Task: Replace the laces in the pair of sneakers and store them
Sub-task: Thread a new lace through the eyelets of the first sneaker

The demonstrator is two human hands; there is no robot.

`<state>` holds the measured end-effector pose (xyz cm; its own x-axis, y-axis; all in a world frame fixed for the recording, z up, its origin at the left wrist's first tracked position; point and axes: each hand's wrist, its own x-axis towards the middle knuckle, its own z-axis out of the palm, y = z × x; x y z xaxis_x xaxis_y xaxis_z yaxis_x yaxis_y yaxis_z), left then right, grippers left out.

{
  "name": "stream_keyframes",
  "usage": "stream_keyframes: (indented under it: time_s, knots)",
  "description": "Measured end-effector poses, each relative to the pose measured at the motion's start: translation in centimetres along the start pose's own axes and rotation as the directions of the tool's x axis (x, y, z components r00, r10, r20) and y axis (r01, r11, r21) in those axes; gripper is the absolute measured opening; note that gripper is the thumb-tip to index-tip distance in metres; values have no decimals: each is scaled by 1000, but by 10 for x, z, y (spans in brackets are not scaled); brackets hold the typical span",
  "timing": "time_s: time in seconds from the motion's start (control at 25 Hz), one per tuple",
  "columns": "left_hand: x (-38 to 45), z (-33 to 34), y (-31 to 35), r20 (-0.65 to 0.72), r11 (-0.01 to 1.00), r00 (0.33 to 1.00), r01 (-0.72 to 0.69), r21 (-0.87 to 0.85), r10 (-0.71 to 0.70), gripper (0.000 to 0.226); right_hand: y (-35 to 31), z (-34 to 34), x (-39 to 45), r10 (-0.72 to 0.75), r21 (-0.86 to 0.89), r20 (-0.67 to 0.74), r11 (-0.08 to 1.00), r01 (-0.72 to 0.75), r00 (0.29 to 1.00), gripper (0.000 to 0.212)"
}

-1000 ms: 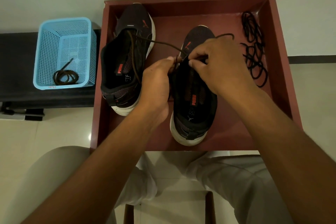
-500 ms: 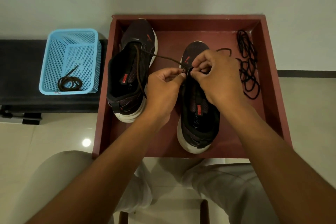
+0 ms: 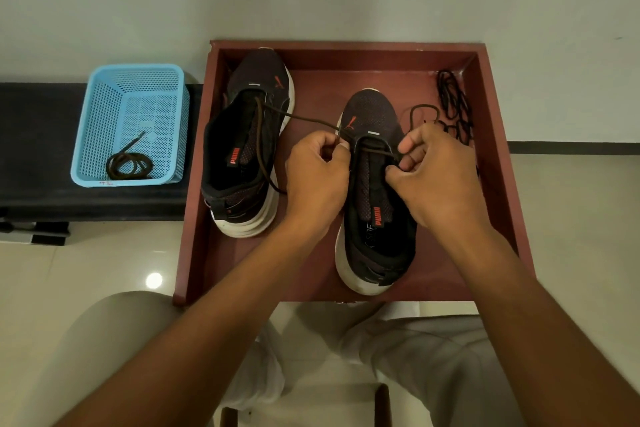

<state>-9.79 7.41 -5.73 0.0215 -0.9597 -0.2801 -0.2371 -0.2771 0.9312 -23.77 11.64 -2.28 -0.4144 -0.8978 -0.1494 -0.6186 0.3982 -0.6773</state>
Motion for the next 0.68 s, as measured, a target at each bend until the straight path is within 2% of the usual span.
stream_keyframes:
  time_s: [0.12, 0.28, 0.4, 0.44, 0.52, 0.56, 0.64, 0.68]
  knots:
    - [2, -2, -2, -15, 999, 1000, 27, -27, -27, 16, 0, -1, 0, 12, 21, 9, 1000, -12, 1000, 28]
    - [2, -2, -1, -52, 969, 980, 182, -165, -193, 18, 2, -3, 3, 18, -4, -2, 1000, -18, 1000, 27]
    - [2, -8, -2, 6, 951, 957, 287, -116, -289, 11, 2, -4, 3, 4, -2, 10, 1000, -4, 1000, 28]
    - [1, -12, -2, 25, 959, 960, 281, -44, -281, 23, 2, -5, 3, -1, -1, 17, 1000, 1, 1000, 28]
    - [-2, -19, 0, 75, 975, 989, 110, 194, -127, 56, 1, -5, 5, -4, 2, 35, 1000, 4, 999, 28]
    - [-5, -21, 1, 109, 949, 994, -36, 314, 2, 59, 2, -4, 6, -3, 6, 44, 1000, 3, 999, 28]
    - [-6, -20, 4, 140, 831, 955, -296, 470, 260, 44, 2, -3, 7, -5, 5, 52, 1000, 5, 999, 28]
    - [-4, -19, 4, 133, 783, 924, -376, 496, 359, 36, 3, -3, 7, -12, -4, 51, 1000, 12, 999, 29]
